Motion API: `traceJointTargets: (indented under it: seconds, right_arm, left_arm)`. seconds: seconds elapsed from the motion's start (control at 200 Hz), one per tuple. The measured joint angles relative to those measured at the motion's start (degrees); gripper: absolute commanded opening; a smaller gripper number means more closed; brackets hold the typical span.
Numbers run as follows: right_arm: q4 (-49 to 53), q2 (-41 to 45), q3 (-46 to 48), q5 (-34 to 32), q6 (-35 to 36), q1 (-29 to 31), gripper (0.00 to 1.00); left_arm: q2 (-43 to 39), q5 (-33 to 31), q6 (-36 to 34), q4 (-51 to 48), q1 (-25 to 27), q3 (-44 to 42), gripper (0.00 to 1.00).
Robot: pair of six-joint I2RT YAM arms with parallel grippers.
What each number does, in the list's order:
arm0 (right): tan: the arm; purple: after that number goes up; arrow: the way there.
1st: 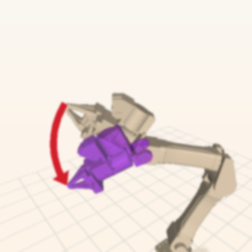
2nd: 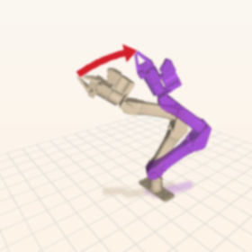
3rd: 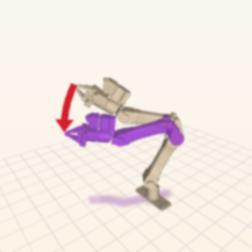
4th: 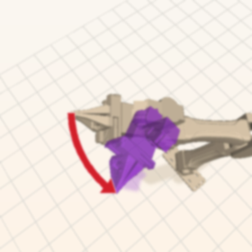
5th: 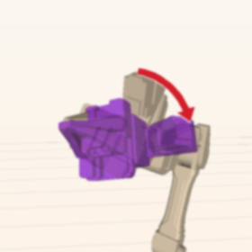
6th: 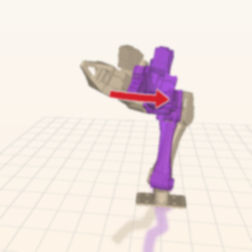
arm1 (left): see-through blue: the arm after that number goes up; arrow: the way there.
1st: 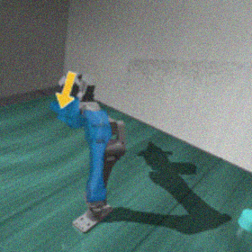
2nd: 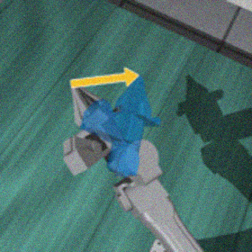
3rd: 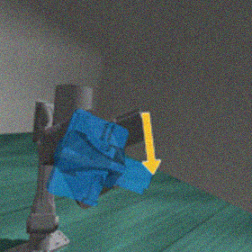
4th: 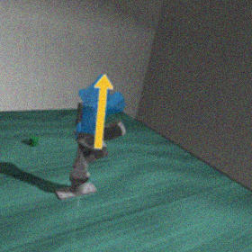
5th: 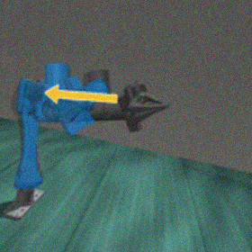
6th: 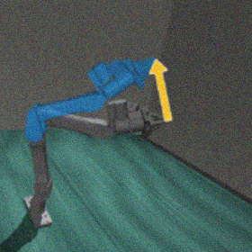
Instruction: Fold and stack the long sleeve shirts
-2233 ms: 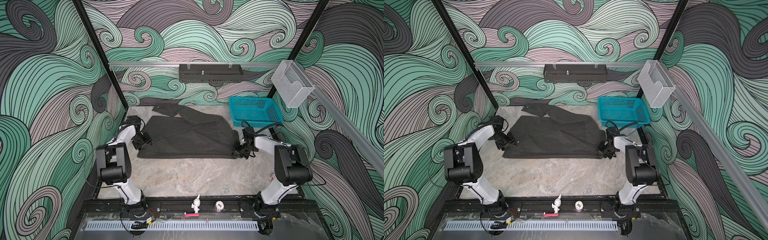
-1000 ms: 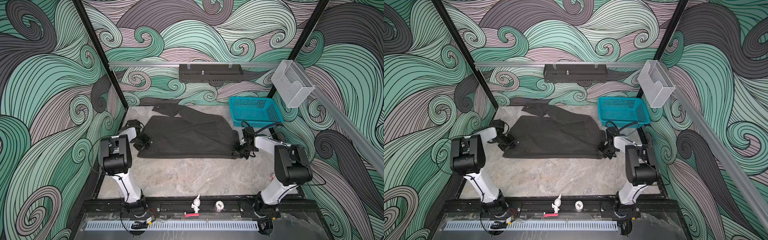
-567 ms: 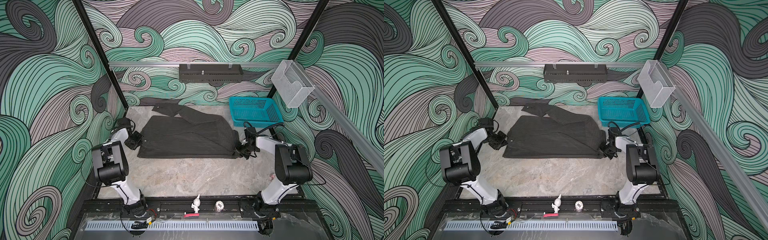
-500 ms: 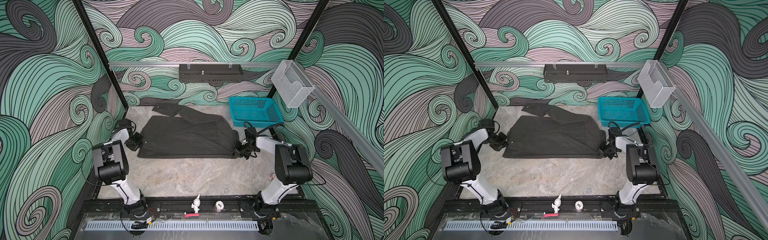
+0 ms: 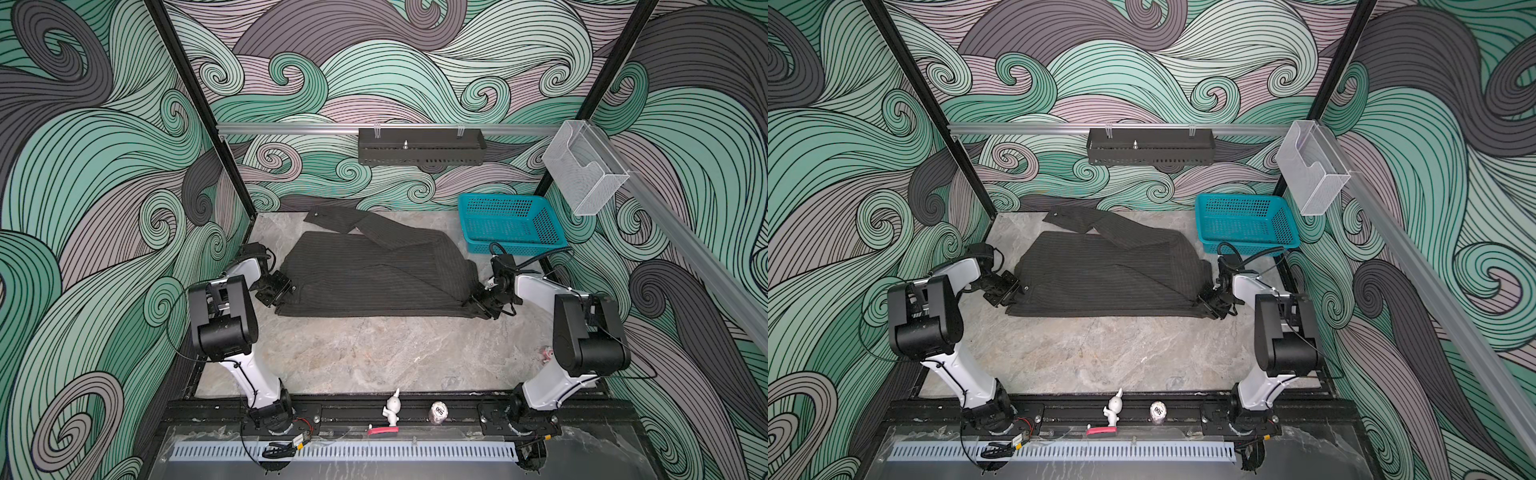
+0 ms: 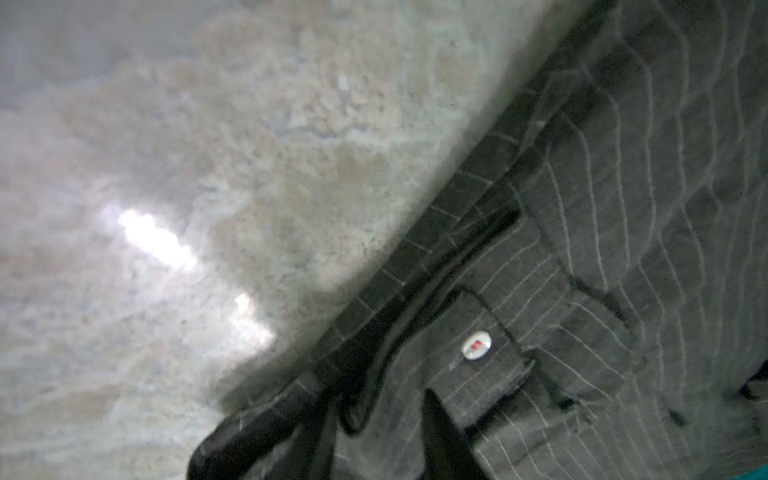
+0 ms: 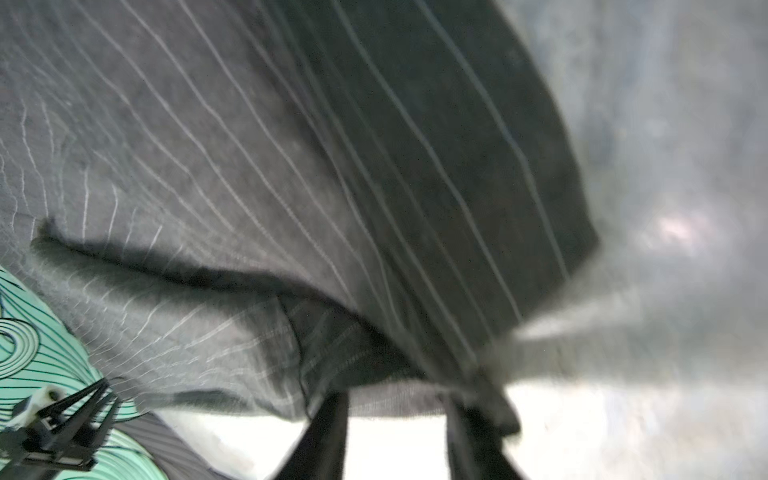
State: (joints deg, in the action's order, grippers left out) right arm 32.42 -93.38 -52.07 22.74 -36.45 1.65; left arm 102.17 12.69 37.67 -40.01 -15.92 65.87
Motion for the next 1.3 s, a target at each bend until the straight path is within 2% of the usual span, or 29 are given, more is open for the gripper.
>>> traceJointTargets:
  seconds: [0.16, 0.26, 0.375, 0.525, 0.69, 0.806, 1.006, 1.301]
  right_arm:
    - [7.4, 9.9, -2.3, -2.6, 1.7, 1.1, 0.5]
    - [10.0, 11.2, -7.4, -4.3, 2.1, 3.5, 0.46]
    - [10.2, 5.5, -14.1, -4.9, 2.2, 6.6, 0.38]
    - [7.8, -8.0, -20.5, -4.7, 1.7, 9.7, 0.3]
    - [5.9, -18.3, -21.3, -4.6, 1.3, 11.9, 0.26]
    - [4.6, -18.6, -20.5, -4.1, 1.2, 12.2, 0.26]
    - [1.5, -13.1, -12.5, -3.7, 1.2, 12.6, 0.26]
    - [5.1, 1.1, 3.0, -5.0, 1.6, 14.4, 0.26]
  left_arm:
    - [-6.0, -3.4, -2.4, -6.9, 0.1, 5.3, 0.52]
    - [-8.2, -5.2, -4.0, -9.6, 1.5, 10.3, 0.51]
    - [-6.8, -5.7, -5.0, -10.3, 6.7, 13.2, 0.45]
    - [1.6, -3.6, -5.0, -9.7, 13.9, 13.7, 0.36]
    - [7.0, -3.3, -5.0, -9.5, 14.9, 9.4, 0.39]
    - [7.1, -4.5, -4.8, -10.2, 14.0, 6.9, 0.43]
    - [2.6, -3.0, -3.9, -9.4, 13.0, -1.2, 0.46]
    - [-14.5, -0.8, -1.6, -9.1, 12.4, -20.2, 0.48]
